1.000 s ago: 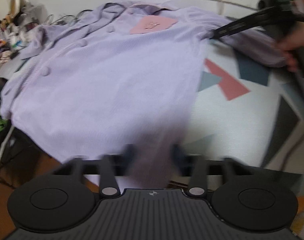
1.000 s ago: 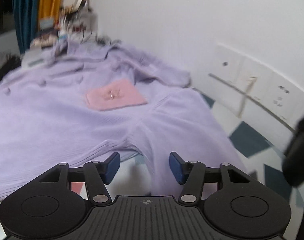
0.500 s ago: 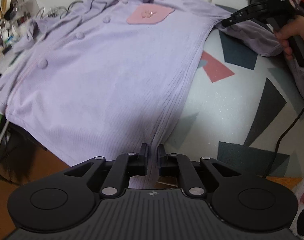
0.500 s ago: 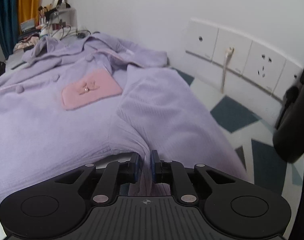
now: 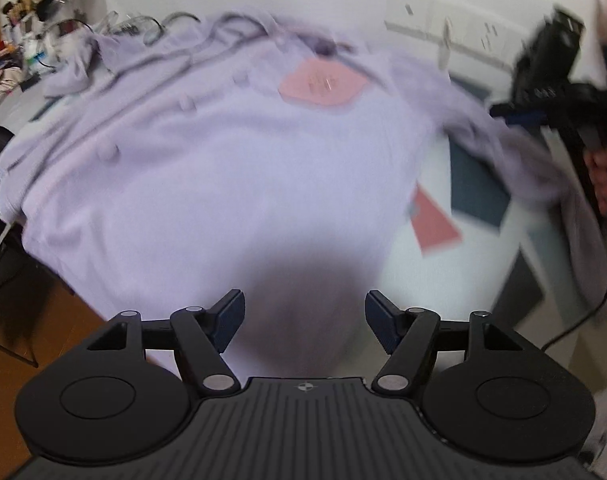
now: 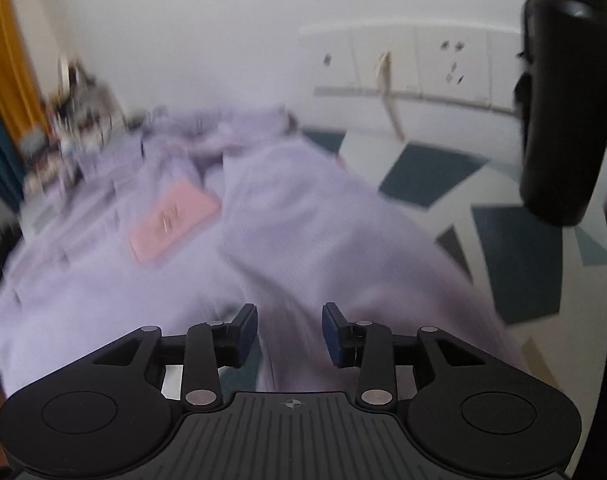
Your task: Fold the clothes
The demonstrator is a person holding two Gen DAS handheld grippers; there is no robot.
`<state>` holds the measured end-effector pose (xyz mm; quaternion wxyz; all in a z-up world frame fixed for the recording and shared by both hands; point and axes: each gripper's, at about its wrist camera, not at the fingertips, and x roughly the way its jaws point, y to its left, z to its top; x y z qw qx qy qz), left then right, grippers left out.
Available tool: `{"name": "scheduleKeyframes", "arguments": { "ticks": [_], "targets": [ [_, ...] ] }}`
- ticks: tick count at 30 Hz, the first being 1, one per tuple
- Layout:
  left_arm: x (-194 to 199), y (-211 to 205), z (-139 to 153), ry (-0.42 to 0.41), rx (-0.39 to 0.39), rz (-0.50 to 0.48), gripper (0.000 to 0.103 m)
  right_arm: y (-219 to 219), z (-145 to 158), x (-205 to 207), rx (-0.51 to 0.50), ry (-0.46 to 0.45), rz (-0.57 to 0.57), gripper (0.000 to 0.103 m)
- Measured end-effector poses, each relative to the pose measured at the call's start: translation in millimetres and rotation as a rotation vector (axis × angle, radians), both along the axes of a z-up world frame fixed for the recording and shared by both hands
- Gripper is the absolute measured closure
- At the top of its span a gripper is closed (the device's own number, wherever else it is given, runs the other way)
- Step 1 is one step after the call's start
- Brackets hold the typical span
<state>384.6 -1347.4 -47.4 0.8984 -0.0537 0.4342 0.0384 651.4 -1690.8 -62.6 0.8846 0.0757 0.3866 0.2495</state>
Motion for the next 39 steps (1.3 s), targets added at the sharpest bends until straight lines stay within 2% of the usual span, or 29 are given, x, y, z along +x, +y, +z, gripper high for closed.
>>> {"name": "scheduleKeyframes", "arguments": {
  "ticks": [7, 11, 15, 19, 20, 21, 22, 24, 26, 29, 32, 33, 35, 37, 38, 39],
  "targets": [
    [84, 45, 46, -0.112, -0.051, -0.004, 0.031, 7, 35, 52, 0.129, -0.045, -0.053, 0.043],
    [149, 68, 50, -0.123, -0.055, -0.046, 0.031, 29, 24, 85, 0.131, -0.052, -0.103, 0.041],
    [210, 94, 35, -0.113, -0.046, -0.142, 0.031, 53, -1, 122, 0.089, -0.04, -0.196, 0.041],
    [281, 121, 23, -0.081, -0.131, -0.274, 0.031, 75, -25, 154, 0.029, 0.015, -0.276, 0.038],
    [301, 126, 22, -0.079, -0.163, -0.306, 0.031, 80, -30, 156, 0.009, 0.035, -0.275, 0.039],
    [321, 132, 22, -0.078, -0.196, -0.335, 0.031, 85, -34, 157, -0.012, 0.055, -0.273, 0.047],
    [341, 134, 24, -0.077, -0.23, -0.359, 0.031, 90, -39, 158, -0.032, 0.075, -0.271, 0.068],
    [381, 125, 27, -0.069, -0.285, -0.412, 0.031, 96, -46, 156, -0.062, 0.111, -0.28, 0.099],
    [423, 102, 26, -0.046, -0.287, -0.478, 0.031, 93, -46, 144, -0.041, 0.115, -0.336, 0.099],
    [481, 59, 13, 0.005, -0.246, -0.552, 0.031, 87, -41, 121, -0.03, 0.086, -0.461, 0.1],
    [525, 19, -11, 0.11, -0.232, -0.599, 0.032, 84, -37, 103, -0.046, 0.06, -0.567, 0.1],
    [534, 11, -19, 0.144, -0.241, -0.607, 0.032, 85, -38, 100, -0.057, 0.069, -0.577, 0.099],
    [550, -2, -32, 0.21, -0.262, -0.619, 0.032, 87, -41, 99, -0.066, 0.095, -0.587, 0.091],
    [558, -8, -40, 0.266, -0.297, -0.623, 0.046, 85, -42, 99, -0.046, 0.104, -0.606, 0.062],
    [560, -10, -43, 0.288, -0.311, -0.631, 0.057, 83, -41, 98, -0.03, 0.1, -0.621, 0.058],
    [561, -12, -45, 0.304, -0.314, -0.645, 0.061, 80, -41, 99, -0.015, 0.094, -0.625, 0.052]
  ]
}}
